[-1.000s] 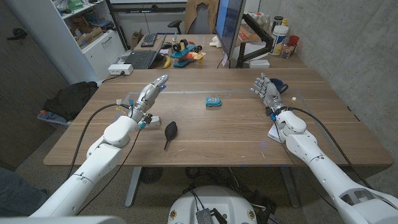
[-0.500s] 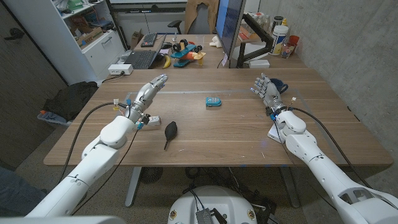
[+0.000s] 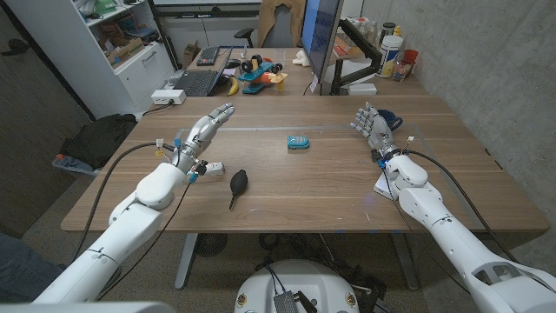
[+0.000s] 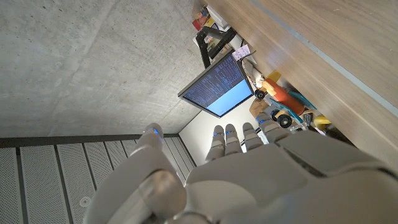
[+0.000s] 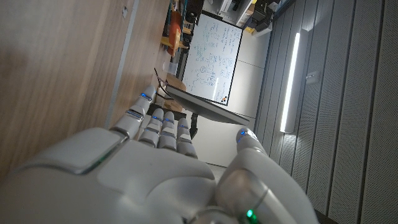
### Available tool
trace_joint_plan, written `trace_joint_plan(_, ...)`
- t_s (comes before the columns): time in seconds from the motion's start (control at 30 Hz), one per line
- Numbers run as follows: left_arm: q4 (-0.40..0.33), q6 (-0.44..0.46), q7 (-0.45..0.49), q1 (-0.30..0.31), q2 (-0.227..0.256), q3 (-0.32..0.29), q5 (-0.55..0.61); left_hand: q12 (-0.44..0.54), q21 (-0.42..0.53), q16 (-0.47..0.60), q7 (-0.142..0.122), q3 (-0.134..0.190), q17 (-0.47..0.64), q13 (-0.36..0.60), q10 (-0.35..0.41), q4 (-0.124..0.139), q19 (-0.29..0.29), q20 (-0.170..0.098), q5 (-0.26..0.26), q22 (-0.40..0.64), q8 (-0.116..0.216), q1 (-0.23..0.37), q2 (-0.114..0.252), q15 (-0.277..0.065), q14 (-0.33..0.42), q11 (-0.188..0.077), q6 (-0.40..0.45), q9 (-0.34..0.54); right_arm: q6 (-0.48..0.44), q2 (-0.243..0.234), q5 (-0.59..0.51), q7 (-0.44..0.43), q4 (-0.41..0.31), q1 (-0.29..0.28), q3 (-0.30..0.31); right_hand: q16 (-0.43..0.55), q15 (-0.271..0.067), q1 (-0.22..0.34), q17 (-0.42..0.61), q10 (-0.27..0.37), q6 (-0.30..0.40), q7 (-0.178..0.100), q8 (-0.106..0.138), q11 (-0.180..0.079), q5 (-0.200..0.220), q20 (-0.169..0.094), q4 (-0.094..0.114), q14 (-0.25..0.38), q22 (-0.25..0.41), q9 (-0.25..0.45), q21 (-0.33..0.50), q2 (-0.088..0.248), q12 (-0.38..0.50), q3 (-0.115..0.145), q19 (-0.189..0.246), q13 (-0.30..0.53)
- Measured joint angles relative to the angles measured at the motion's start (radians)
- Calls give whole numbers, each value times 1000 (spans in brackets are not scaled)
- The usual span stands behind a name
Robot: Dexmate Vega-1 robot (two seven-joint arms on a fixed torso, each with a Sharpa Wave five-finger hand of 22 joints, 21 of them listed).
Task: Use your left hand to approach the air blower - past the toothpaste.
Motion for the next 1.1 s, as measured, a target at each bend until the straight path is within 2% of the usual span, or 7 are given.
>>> trace_joint_plan(0.77, -57, -10, 20, 45, 39, -14, 62, 0, 4, 0, 0, 4, 0, 0, 5, -12, 2, 2, -7, 0, 4, 17, 1, -11, 11, -5, 25, 0, 7, -2, 2, -11, -16, -14, 10, 0, 5, 0, -9, 0, 4, -4, 0, 0, 0, 0, 0, 5, 0, 0, -8, 0, 0, 0, 0, 0)
trace_joint_plan(1.1, -88, 11, 26, 67, 60, -25, 94, 0, 4, 0, 0, 8, 0, 0, 14, -17, 2, 2, -7, 0, 4, 21, 5, -11, 11, -7, 25, 0, 14, -1, 6, -14, -13, -14, 14, 0, 2, -8, -14, 7, 4, -4, 0, -4, 0, 0, 0, 9, 0, 0, -14, 8, 0, 0, 0, 0)
